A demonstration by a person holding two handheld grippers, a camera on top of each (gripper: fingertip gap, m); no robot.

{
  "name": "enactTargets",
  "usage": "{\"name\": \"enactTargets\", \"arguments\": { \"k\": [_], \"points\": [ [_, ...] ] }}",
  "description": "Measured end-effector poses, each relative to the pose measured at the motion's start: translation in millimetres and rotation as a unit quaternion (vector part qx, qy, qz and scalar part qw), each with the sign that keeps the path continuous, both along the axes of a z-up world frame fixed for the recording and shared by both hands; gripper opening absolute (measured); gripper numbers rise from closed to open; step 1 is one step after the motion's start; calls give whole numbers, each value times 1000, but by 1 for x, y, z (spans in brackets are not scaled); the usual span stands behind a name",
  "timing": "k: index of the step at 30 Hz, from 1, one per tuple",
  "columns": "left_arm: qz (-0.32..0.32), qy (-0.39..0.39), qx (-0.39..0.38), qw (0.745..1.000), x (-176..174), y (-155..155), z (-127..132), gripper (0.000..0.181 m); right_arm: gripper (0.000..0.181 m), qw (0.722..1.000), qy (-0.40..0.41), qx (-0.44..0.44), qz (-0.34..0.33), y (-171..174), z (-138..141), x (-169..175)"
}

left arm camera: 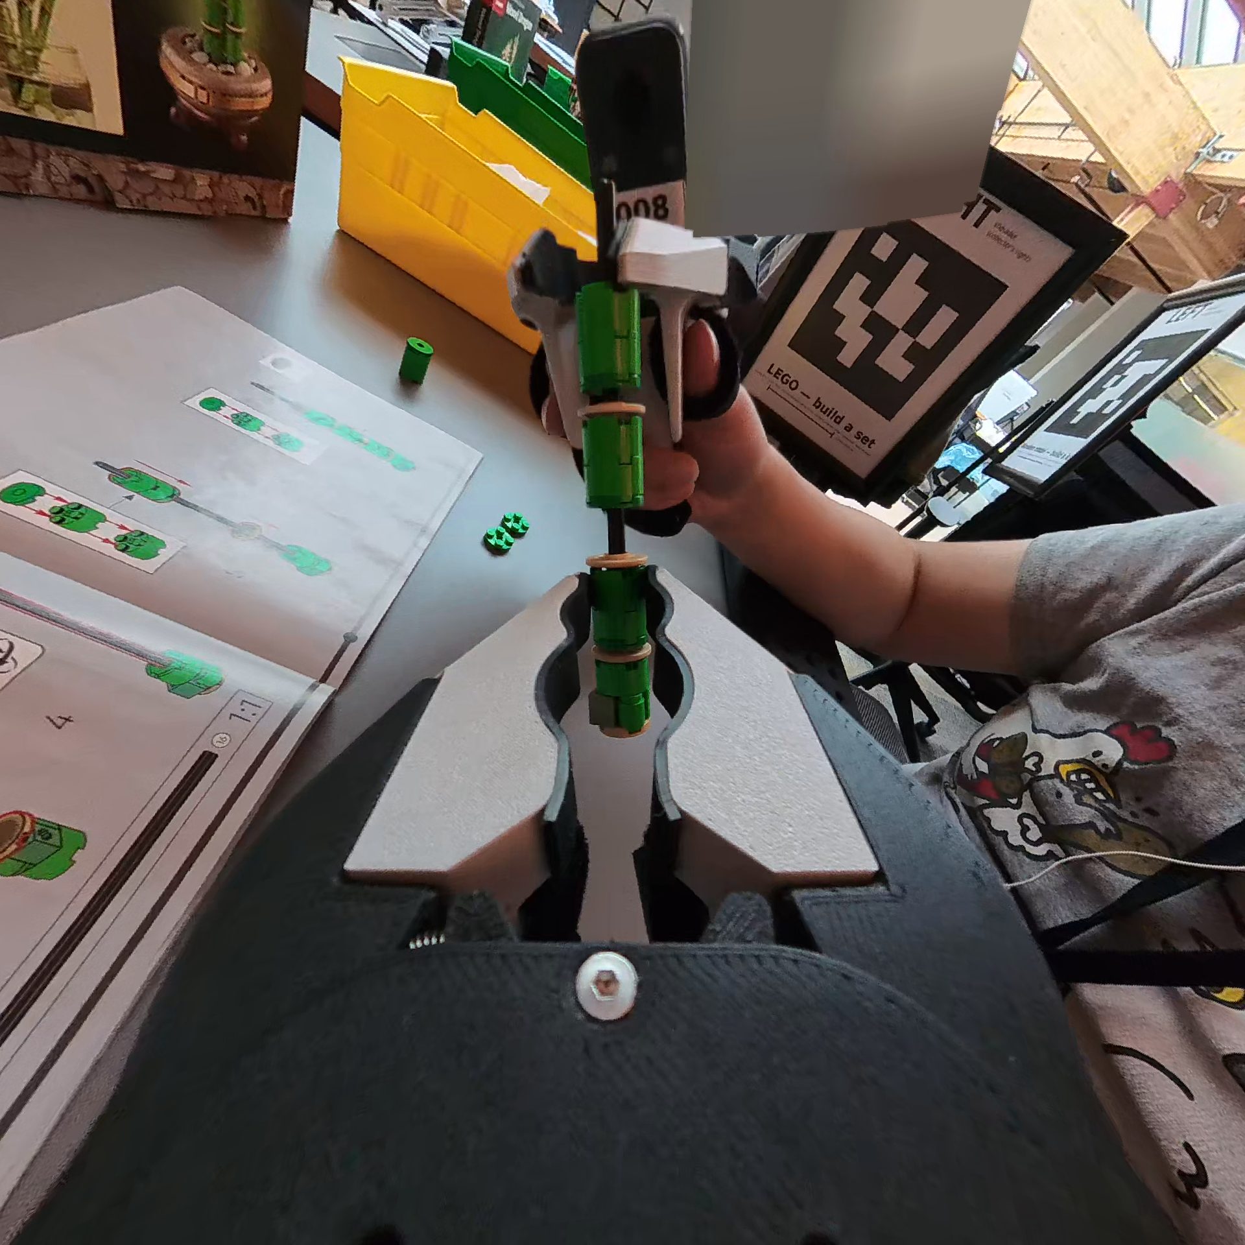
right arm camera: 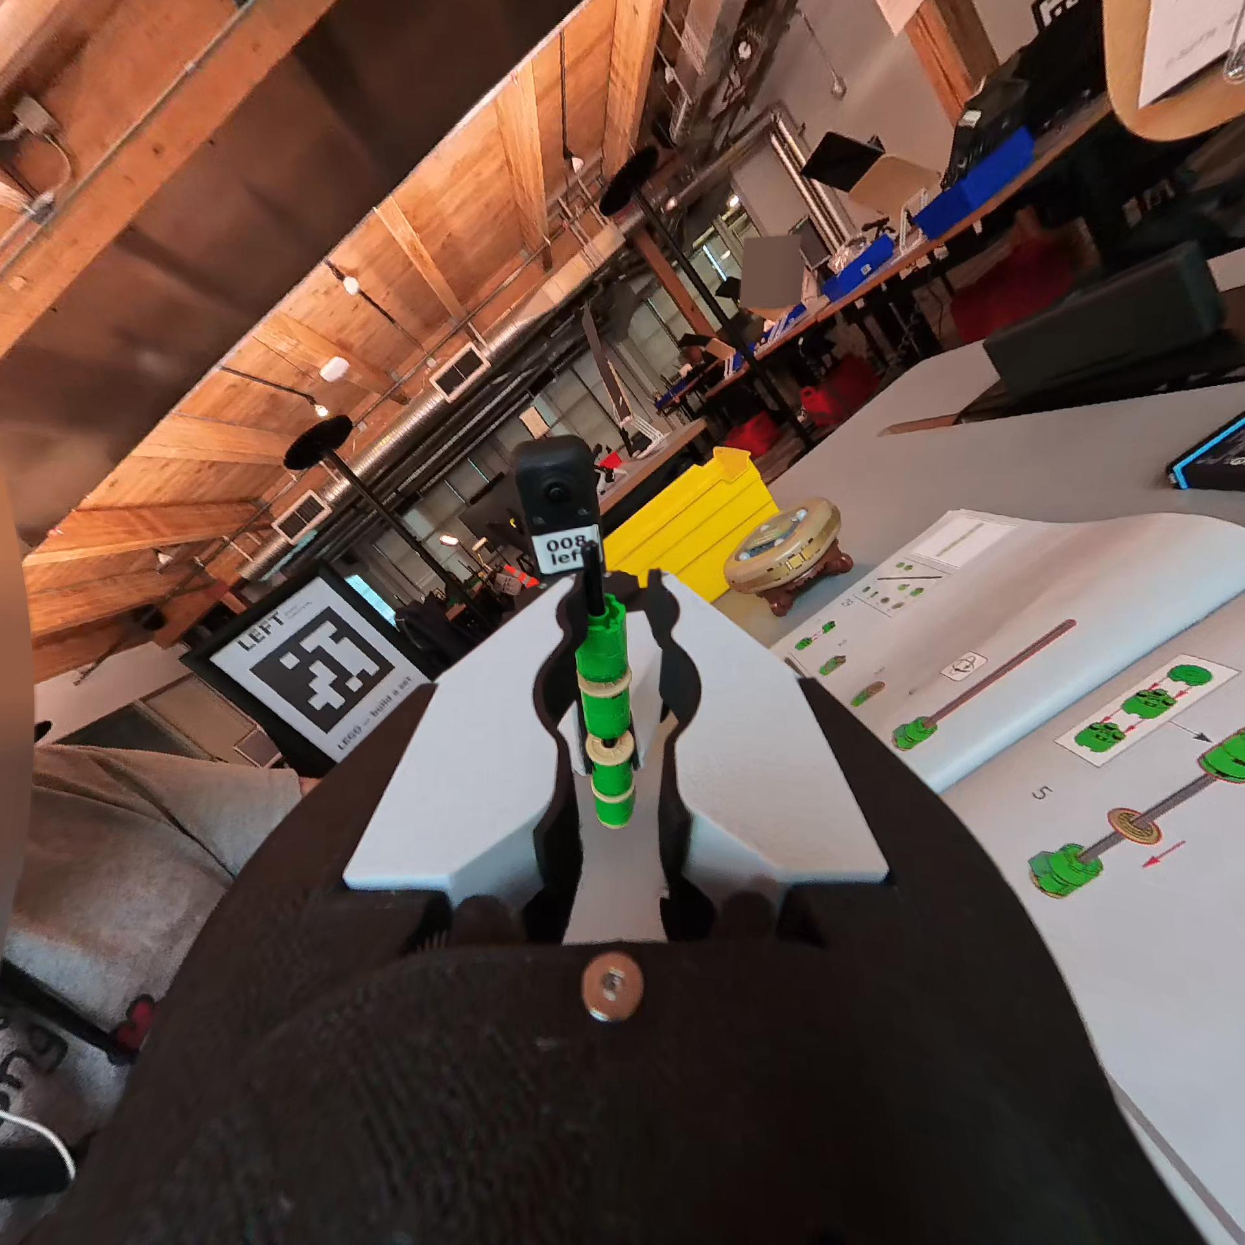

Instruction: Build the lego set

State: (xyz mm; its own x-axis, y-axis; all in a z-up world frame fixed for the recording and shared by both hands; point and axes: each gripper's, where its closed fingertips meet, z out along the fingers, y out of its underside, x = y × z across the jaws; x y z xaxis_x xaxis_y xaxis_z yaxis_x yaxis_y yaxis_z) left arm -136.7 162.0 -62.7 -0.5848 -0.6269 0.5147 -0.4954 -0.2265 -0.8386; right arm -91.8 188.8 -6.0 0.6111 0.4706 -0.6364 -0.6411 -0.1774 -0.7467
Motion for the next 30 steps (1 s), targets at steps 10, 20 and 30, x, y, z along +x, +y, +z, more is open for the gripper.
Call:
{"name": "enactTargets", "arguments": {
  "k": [10,20,30],
  "points": [
    [-3,7,-20,1000,1,-2,-1,12,2,998,56,2,13,1,-1,0],
    [-77,56,42,995,-10,-23,-39,21,2,995,60,54,-58,-20,25,38],
    [-109,8,56,992,-7,-50,-42,3,2,995,5,84,-53,-18,28,13]
  ]
}}
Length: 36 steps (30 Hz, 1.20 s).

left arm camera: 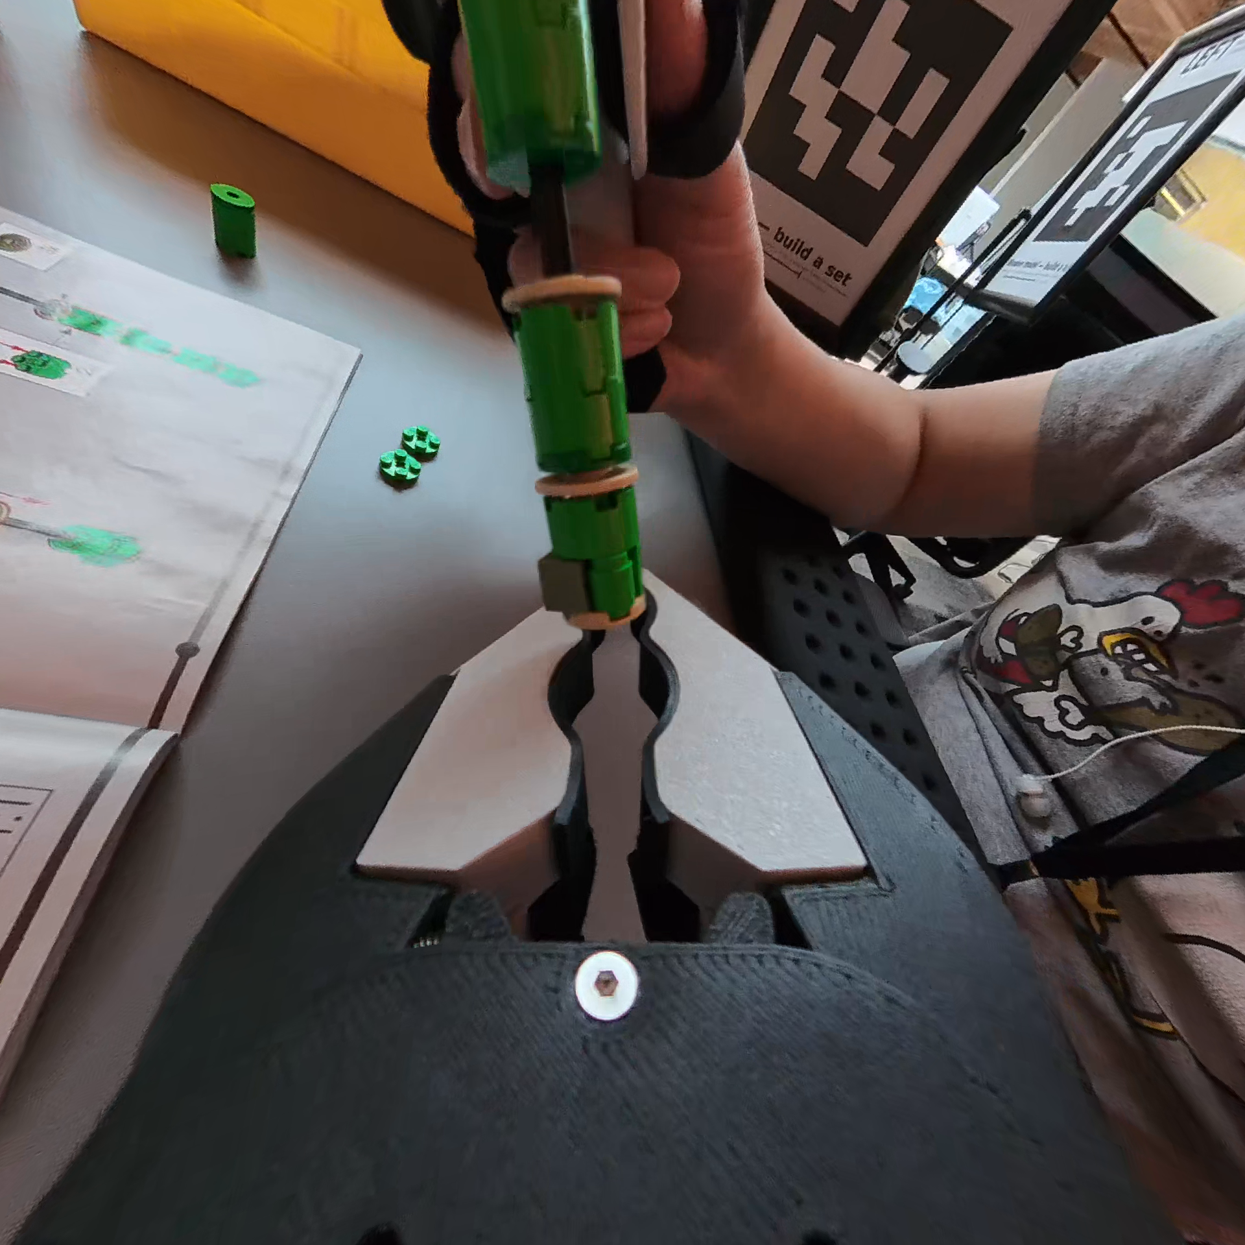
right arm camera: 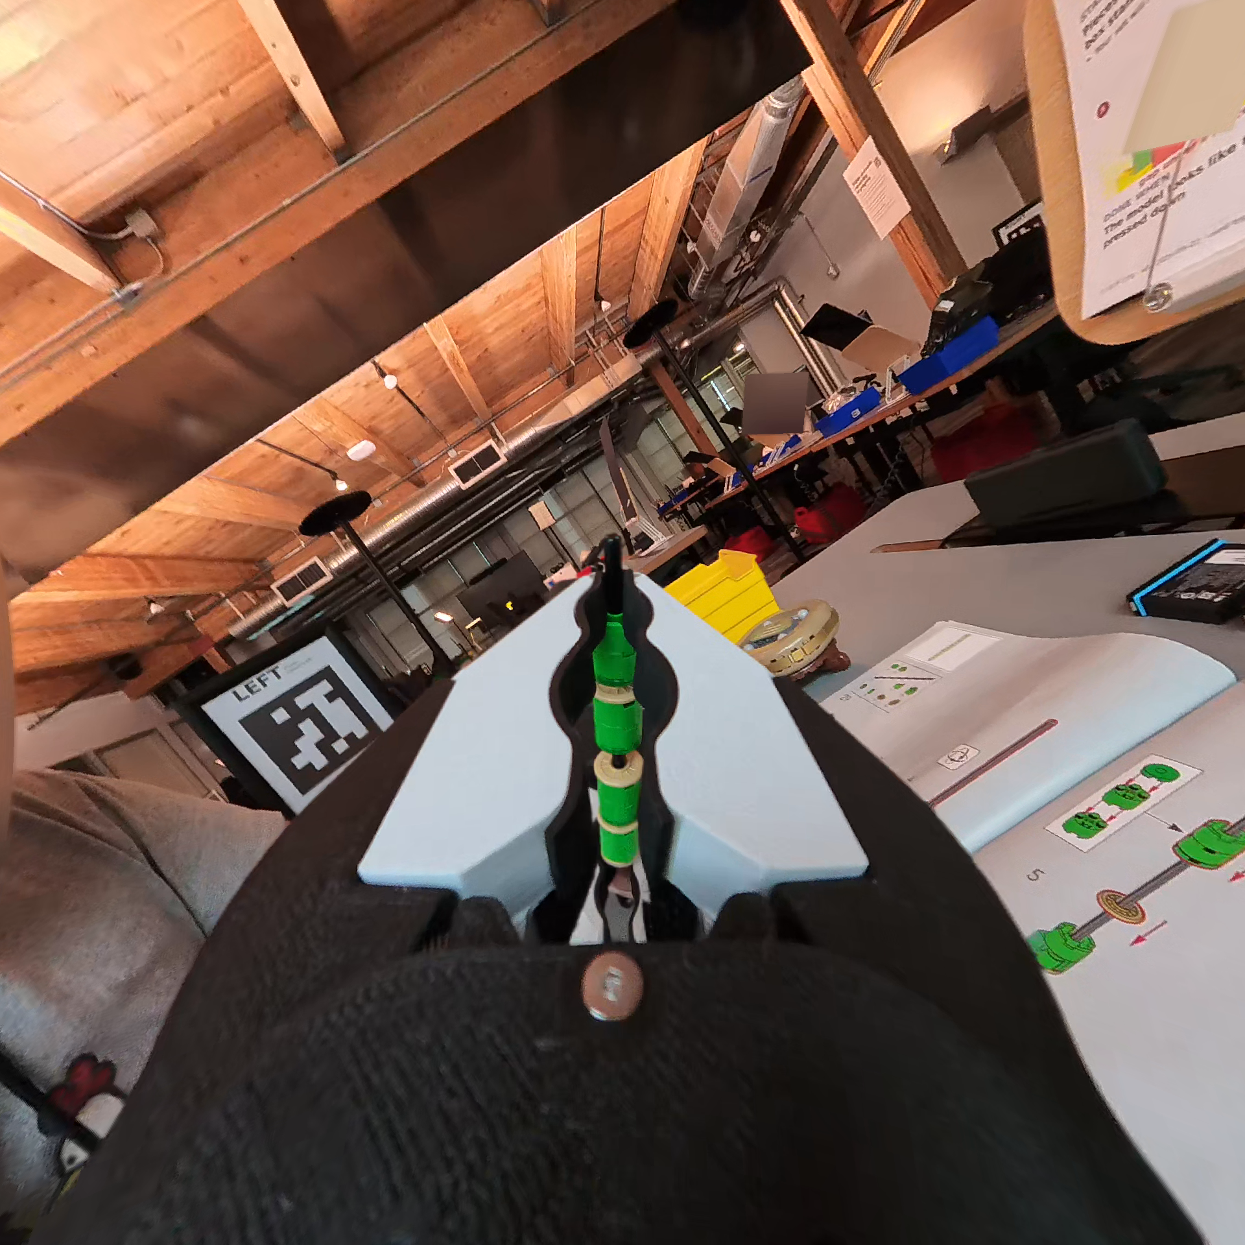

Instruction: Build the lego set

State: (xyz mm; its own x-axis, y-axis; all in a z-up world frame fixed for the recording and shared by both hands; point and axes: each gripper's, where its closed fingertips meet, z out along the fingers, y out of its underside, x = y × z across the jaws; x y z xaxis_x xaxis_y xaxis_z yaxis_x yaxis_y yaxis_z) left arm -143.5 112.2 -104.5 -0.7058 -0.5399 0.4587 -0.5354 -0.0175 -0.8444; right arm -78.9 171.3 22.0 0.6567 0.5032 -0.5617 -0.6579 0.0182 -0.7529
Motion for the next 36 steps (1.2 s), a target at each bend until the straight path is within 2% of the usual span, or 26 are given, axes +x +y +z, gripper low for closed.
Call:
{"name": "enactTargets", "arguments": {
  "k": [8,11,13,15,19,24,31,36],
  "points": [
    [-12,6,-14,1000,-2,-2,0,0,3,1000,-12,-8,26,2,-4,-8],
    [-16,6,-28,999,-2,-3,5,13,2,1000,-16,-8,17,1,-4,-4],
    [-18,2,-28,999,-3,-4,6,13,2,1000,-15,-10,20,1,-4,-4],
    [-18,3,-21,1000,-3,-4,4,0,2,1000,-8,-11,25,1,-5,-4],
    [-11,19,-2,1000,-1,-3,-5,0,3,999,19,6,27,-1,0,0],
    [5,34,-43,998,7,-12,-2,0,2,999,14,50,4,-8,10,3],
    [37,-45,-29,998,20,-19,11,0,2,995,-3,84,-55,-3,15,-4],
    [57,-89,32,994,24,-17,7,0,2,990,-79,87,-74,-3,21,-16]
  ]
}}
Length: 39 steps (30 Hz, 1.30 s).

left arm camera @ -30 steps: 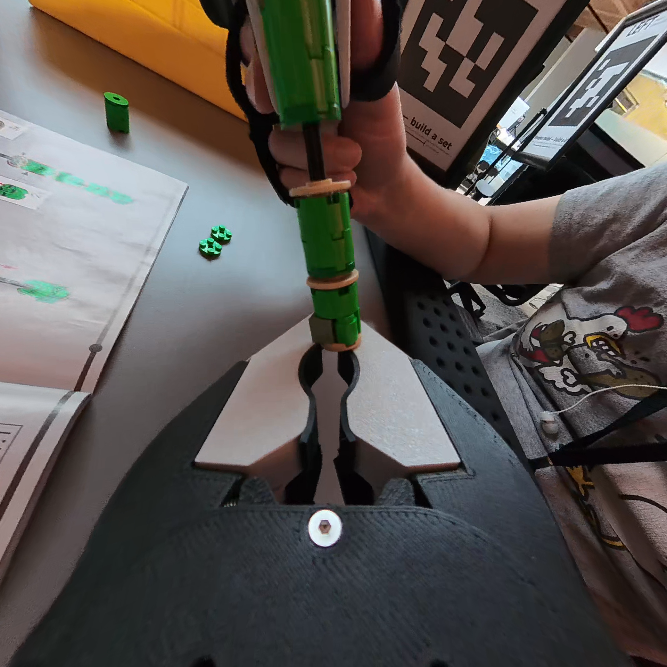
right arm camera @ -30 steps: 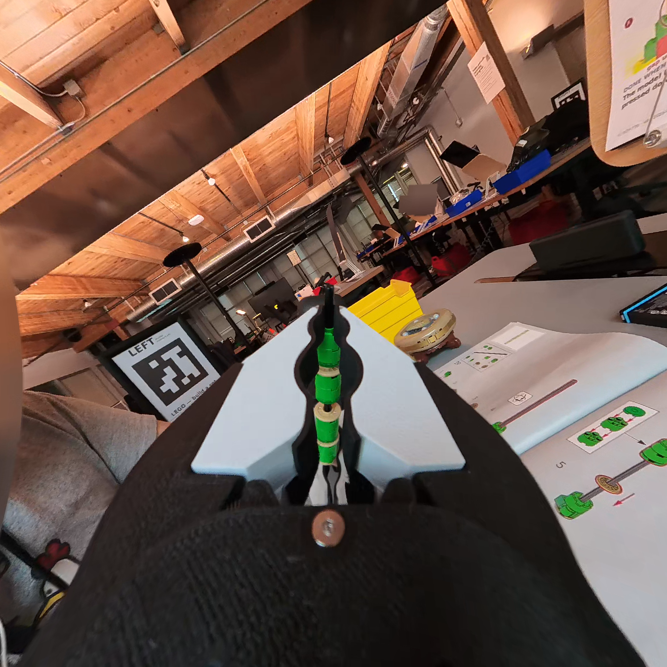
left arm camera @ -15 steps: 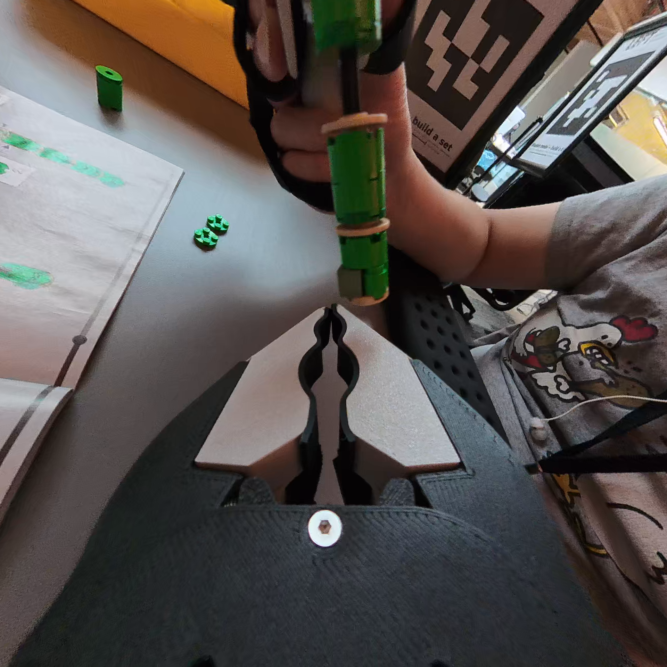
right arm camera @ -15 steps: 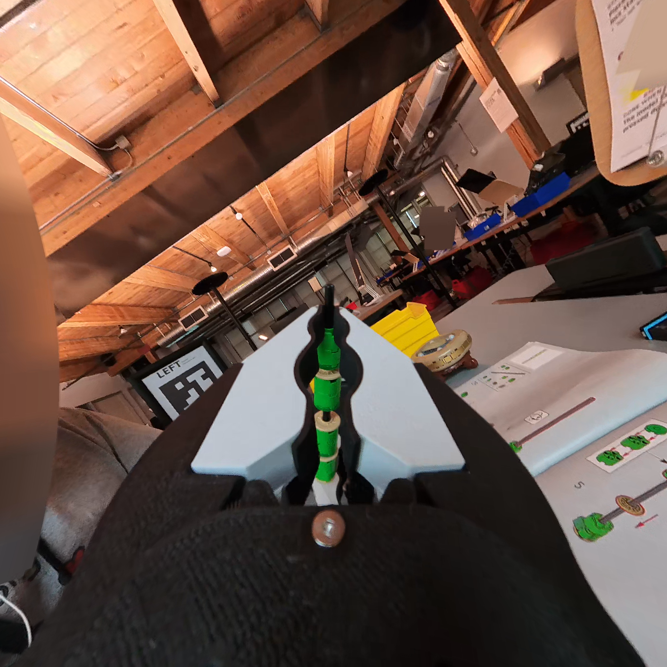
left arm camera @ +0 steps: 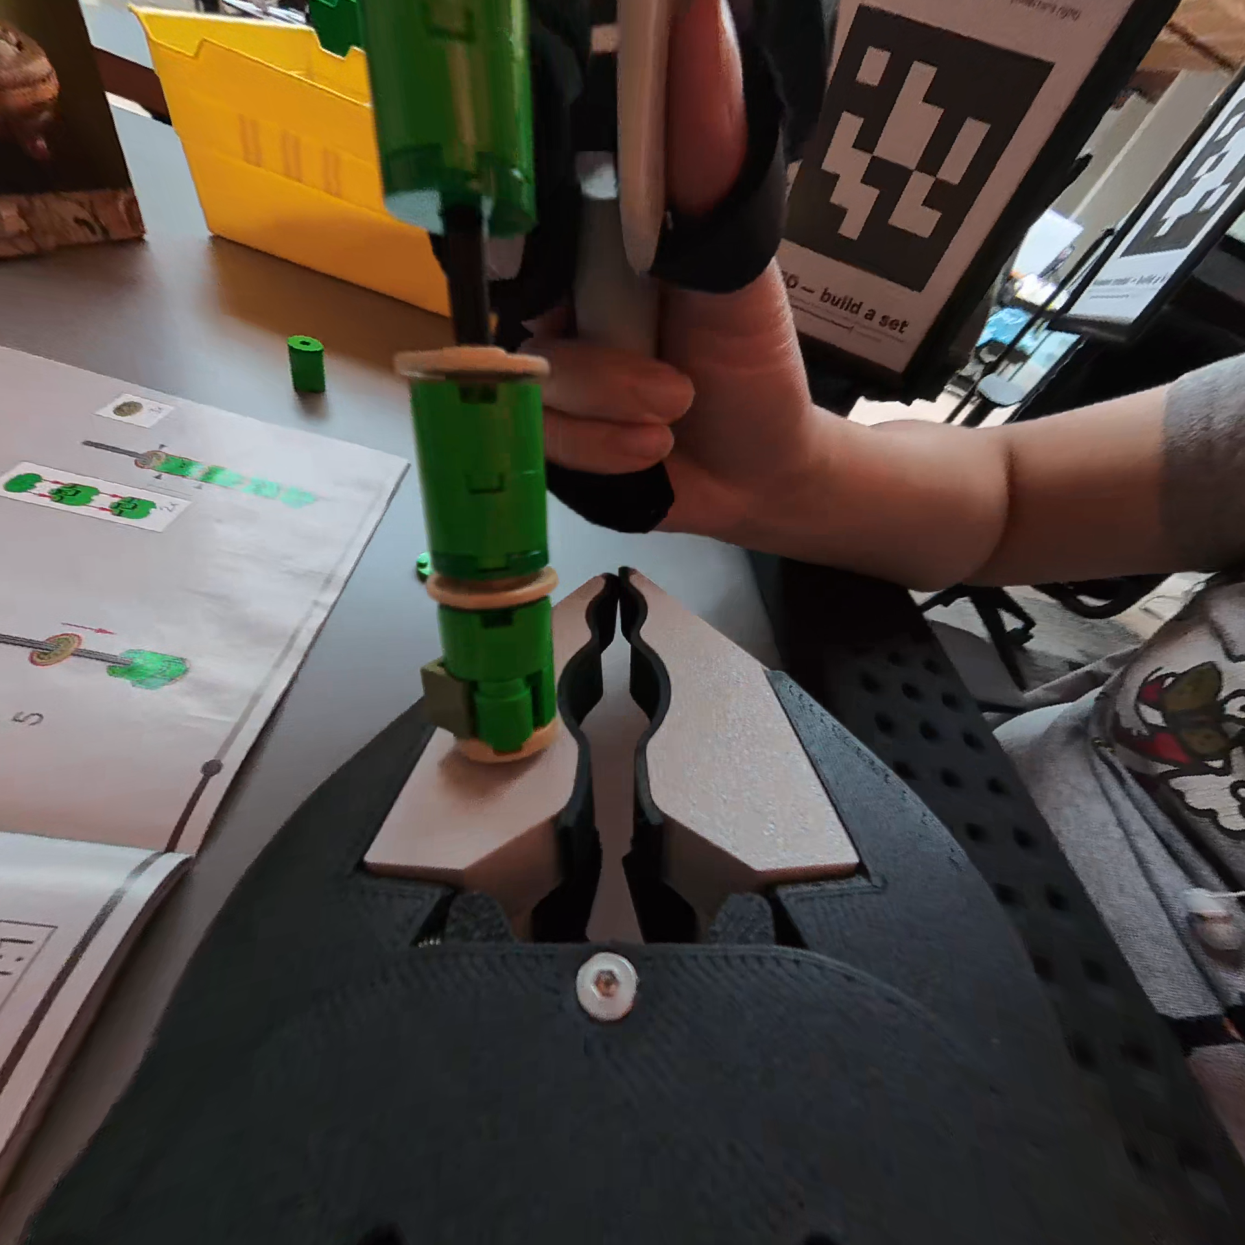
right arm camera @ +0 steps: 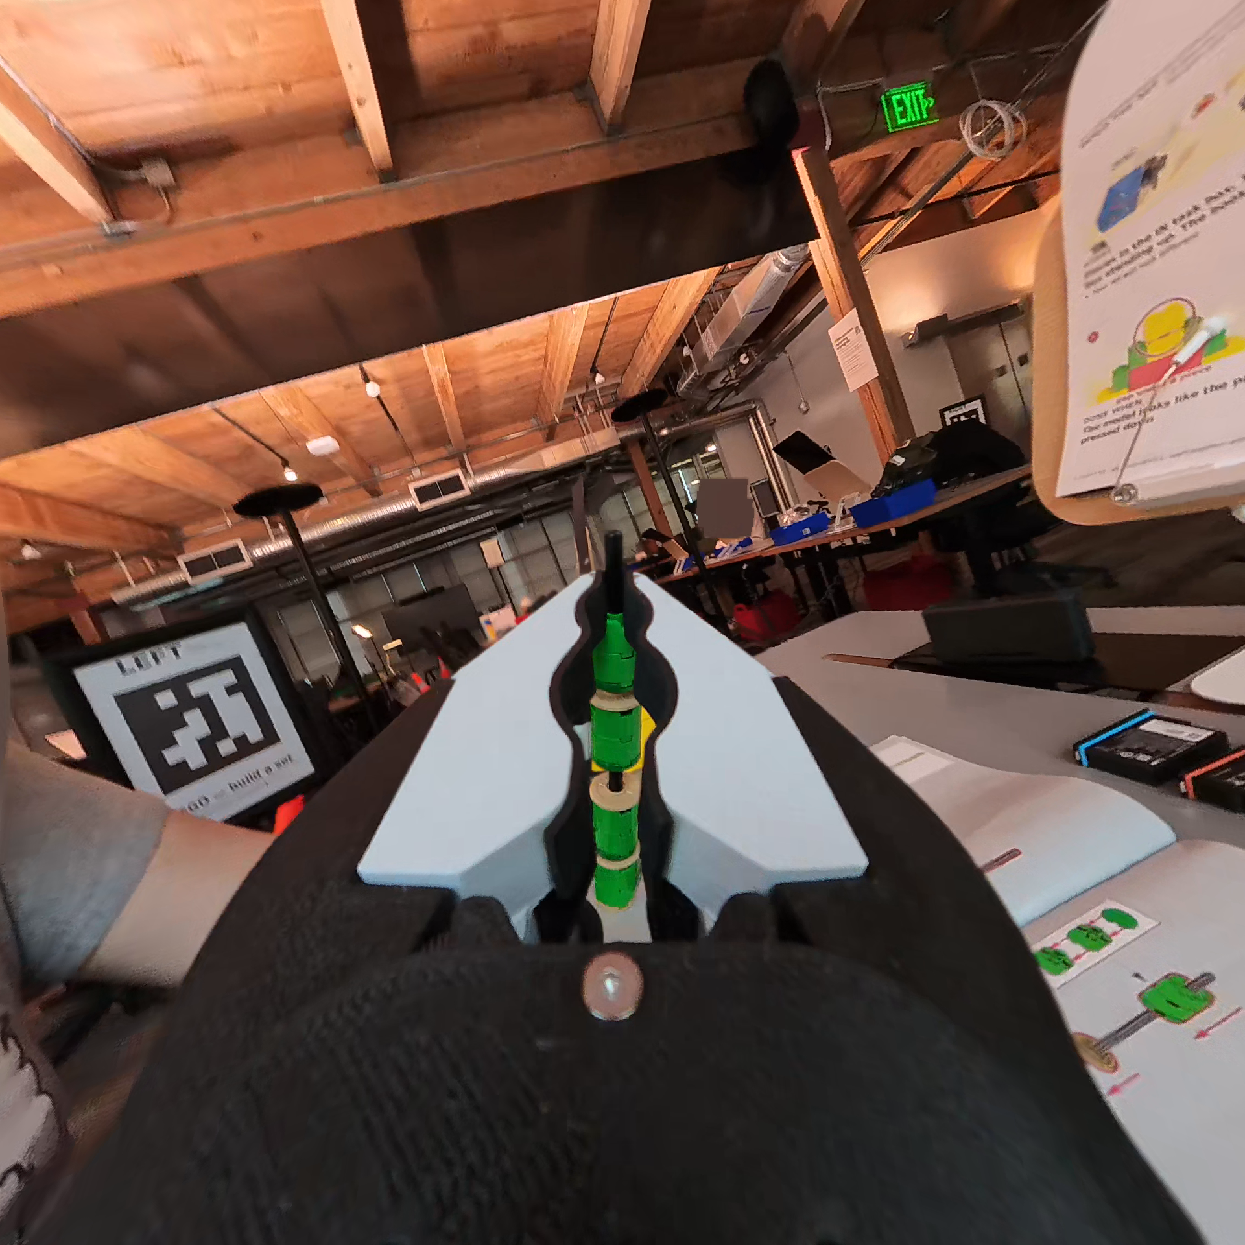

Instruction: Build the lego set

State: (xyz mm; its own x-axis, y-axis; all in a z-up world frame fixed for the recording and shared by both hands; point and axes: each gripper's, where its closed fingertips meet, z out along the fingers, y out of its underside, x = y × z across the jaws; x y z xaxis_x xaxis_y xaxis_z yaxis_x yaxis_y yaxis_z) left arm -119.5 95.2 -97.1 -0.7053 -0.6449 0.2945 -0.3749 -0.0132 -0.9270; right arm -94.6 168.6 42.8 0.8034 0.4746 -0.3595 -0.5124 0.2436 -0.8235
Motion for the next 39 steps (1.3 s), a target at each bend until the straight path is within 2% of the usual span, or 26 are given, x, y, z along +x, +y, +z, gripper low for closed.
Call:
{"name": "enactTargets", "arguments": {
  "k": [4,8,13,16,18,26,28,32,34,36,39],
  "points": [
    [10,-33,71,997,2,1,-8,0,2,998,-65,-9,5,1,5,-16],
    [5,-53,78,995,1,-2,-5,0,3,993,-115,-20,1,1,10,-25],
    [10,-55,65,996,0,-1,2,0,3,993,-119,-24,10,2,15,-30],
    [8,-26,65,998,-4,0,-6,0,2,991,-118,-58,17,13,10,-32],
    [2,-11,52,999,-7,1,-9,0,3,991,-110,-64,45,20,7,-38],
    [12,-46,-39,998,-5,23,15,0,2,995,-31,-48,87,47,11,-27],
    [19,-71,-35,997,-4,24,19,0,2,995,-37,-30,88,46,16,-32],
    [36,-141,-7,989,-3,23,28,0,2,990,-102,-15,93,38,28,-48],
    [46,-168,12,985,-1,24,30,0,2,990,-124,-26,54,41,30,-46],
    [49,-178,12,983,-1,23,32,4,2,990,-124,-36,52,40,30,-47],
    [35,-160,2,986,-1,21,30,11,3,988,-114,-52,89,37,28,-53]
  ]
}}
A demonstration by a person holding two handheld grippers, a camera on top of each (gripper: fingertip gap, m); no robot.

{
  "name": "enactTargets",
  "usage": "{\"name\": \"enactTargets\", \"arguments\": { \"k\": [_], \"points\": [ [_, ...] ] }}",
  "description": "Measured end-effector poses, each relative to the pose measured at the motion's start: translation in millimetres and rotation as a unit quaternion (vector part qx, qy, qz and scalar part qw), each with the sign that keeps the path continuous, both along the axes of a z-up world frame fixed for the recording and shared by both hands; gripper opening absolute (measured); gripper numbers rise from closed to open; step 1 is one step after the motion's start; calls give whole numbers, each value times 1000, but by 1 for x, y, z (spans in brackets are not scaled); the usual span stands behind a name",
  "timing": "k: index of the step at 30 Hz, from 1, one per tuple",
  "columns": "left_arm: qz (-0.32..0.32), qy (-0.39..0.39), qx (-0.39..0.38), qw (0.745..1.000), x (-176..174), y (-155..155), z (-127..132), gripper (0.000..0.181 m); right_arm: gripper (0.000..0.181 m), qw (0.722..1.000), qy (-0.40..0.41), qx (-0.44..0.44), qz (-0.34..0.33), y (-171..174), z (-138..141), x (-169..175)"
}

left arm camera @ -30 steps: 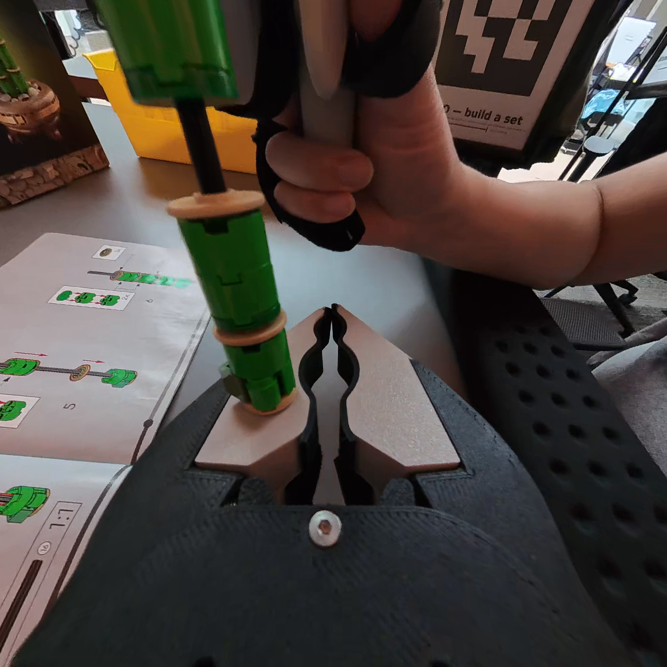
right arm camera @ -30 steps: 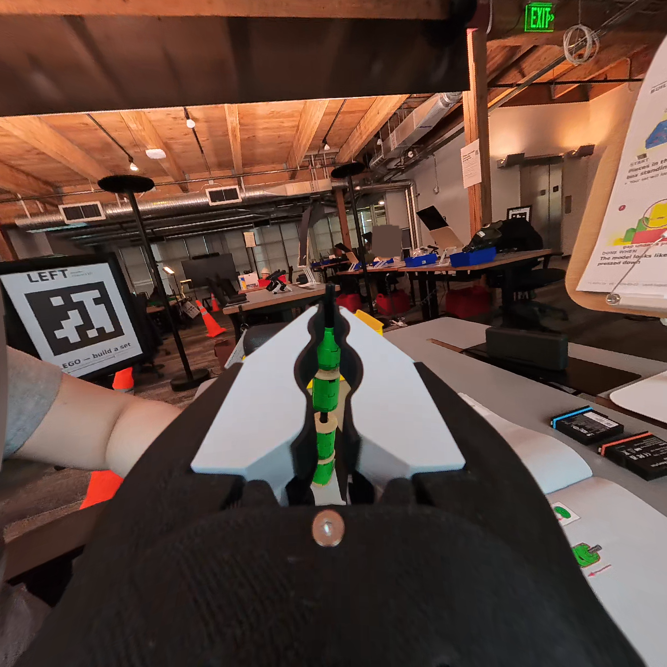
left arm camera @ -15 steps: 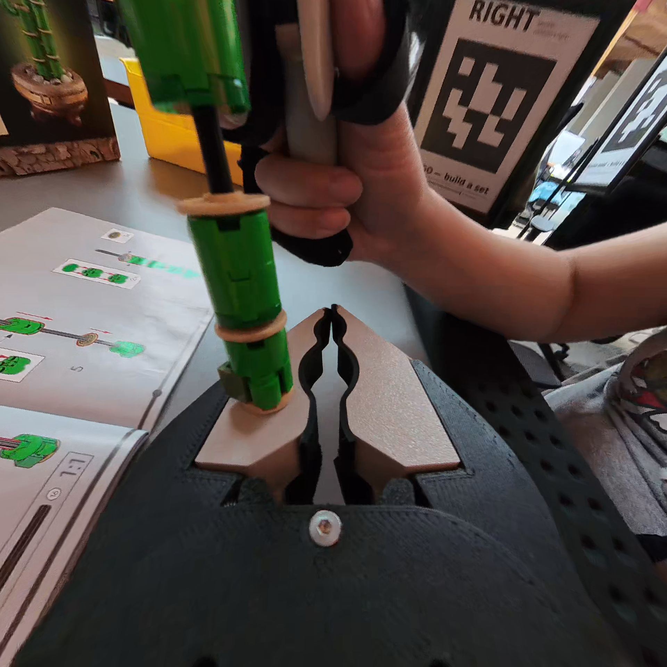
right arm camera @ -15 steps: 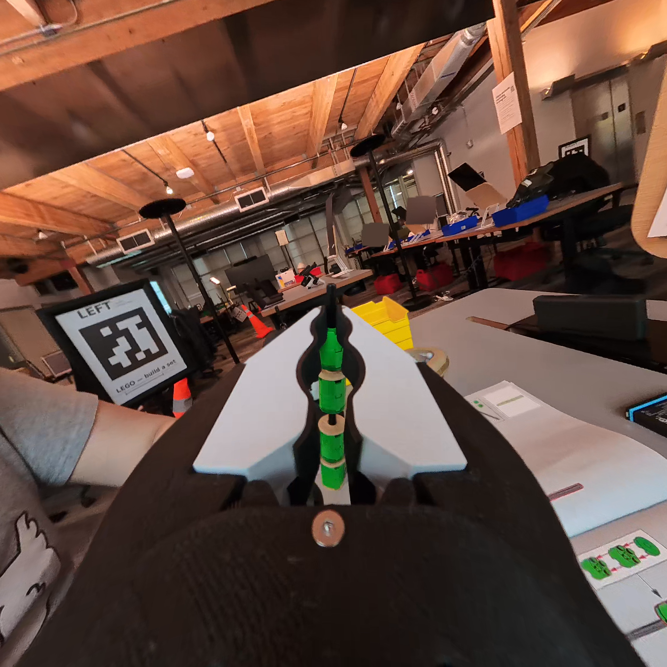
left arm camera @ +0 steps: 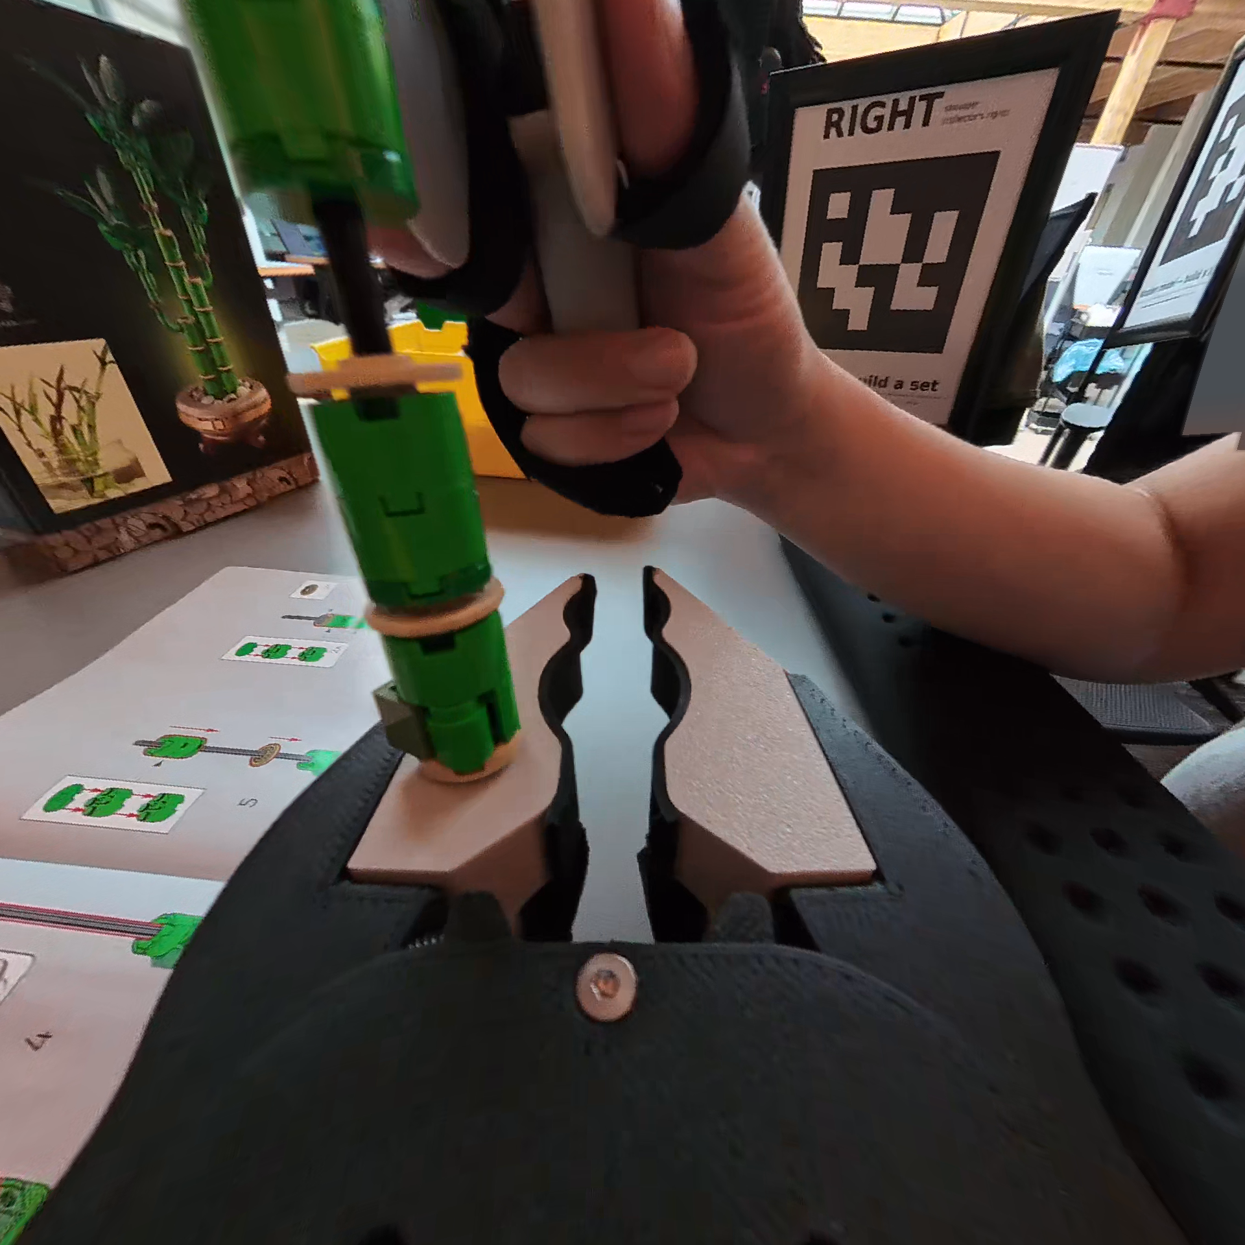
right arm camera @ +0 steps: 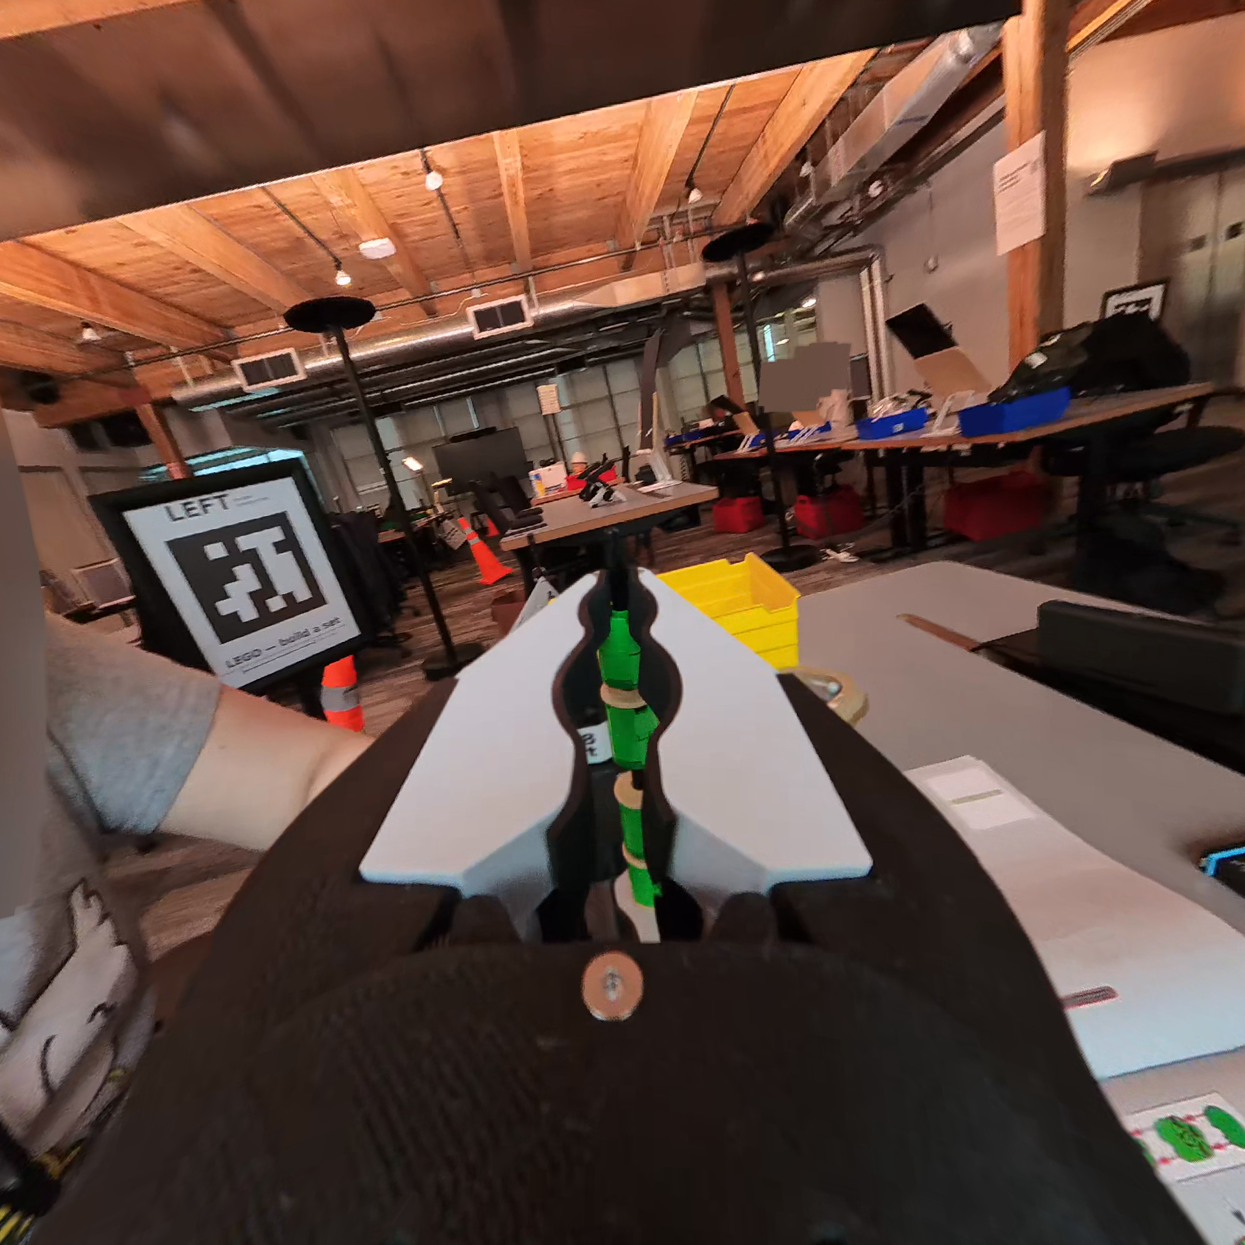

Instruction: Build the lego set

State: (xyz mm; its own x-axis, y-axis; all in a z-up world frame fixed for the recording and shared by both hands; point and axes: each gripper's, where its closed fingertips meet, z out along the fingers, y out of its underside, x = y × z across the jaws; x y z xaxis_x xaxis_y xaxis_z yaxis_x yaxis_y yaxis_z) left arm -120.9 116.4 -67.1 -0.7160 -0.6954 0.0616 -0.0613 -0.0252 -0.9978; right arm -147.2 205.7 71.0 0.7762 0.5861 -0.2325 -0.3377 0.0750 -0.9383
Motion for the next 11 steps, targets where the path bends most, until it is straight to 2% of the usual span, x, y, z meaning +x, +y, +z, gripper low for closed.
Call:
{"name": "enactTargets", "arguments": {
  "k": [2,11],
  "points": [
    [-23,19,-8,1000,-2,-3,-2,0,4,1000,-12,-2,4,-1,-2,-2],
    [2,45,-8,999,3,1,-8,0,3,999,-46,-3,-21,1,-7,-1]
  ]
}}
